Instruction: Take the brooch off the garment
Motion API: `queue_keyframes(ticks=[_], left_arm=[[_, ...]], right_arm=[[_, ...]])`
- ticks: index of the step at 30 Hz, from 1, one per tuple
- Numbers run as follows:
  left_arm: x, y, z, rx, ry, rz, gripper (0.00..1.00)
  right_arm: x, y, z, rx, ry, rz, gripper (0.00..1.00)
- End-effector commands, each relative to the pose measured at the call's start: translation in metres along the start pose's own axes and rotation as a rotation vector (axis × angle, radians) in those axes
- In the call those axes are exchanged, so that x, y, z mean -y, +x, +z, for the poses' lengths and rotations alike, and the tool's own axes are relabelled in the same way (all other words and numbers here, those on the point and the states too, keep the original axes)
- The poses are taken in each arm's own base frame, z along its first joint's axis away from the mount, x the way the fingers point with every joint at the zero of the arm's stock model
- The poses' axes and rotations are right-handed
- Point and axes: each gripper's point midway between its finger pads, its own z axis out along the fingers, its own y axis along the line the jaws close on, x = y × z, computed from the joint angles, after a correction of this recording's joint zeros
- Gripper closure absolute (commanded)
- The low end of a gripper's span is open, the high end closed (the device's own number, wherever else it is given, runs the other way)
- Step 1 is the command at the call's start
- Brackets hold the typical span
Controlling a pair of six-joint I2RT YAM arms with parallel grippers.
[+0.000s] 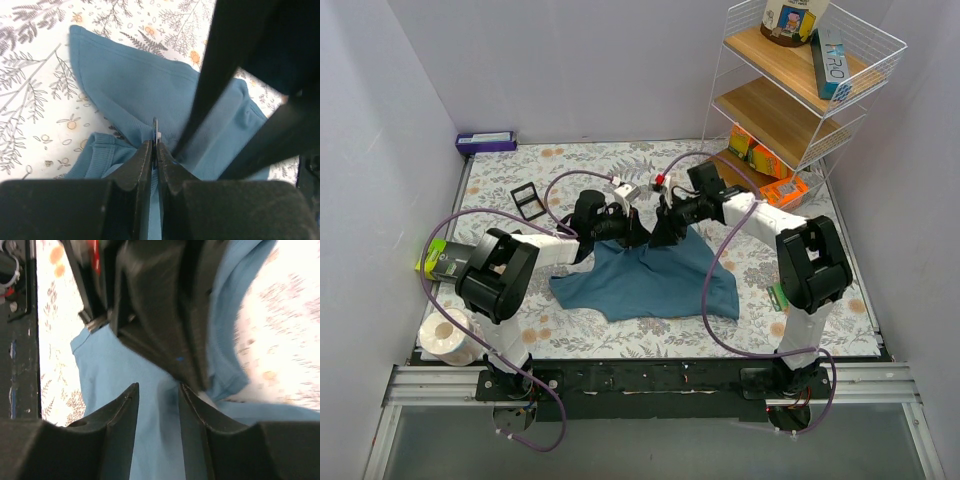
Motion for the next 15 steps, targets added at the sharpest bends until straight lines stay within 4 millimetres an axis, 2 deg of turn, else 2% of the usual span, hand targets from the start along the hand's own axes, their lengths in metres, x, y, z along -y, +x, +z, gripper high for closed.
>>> queue_keyframes(ticks=[1,3,5,8,13,15], left_arm=[[0.022,-0.014,-0.009,0.050,0.071,0.016,1.00],[0.026,-0.008,-0.011,0.048,0.089,0.004,1.00],[0.030,-0.007,-0.012,0.057,0.108,0.007,1.00],[0.033,-0.010,-0.014,0.070,0.122,0.009,1.00],[0.044,-0.021,-0.018,0.100,0.182,0.007,0.98],[0.046,-0.025,-0.020,0.110,0.191,0.008,0.98]], right_arm=[[0.021,-0.053,-0.048,0.071,-0.025,-0.050,0.53],[0.028,-0.054,-0.064,0.056,-0.033,-0.011,0.49],[0.044,-0.058,-0.068,0.038,-0.016,-0.088,0.48],[0.051,-0.039,-0.066,-0.026,-0.026,-0.123,0.45],[0.048,-0.019,-0.060,-0.051,-0.081,-0.111,0.43],[0.045,-0.020,-0.059,-0.047,-0.108,-0.124,0.42]])
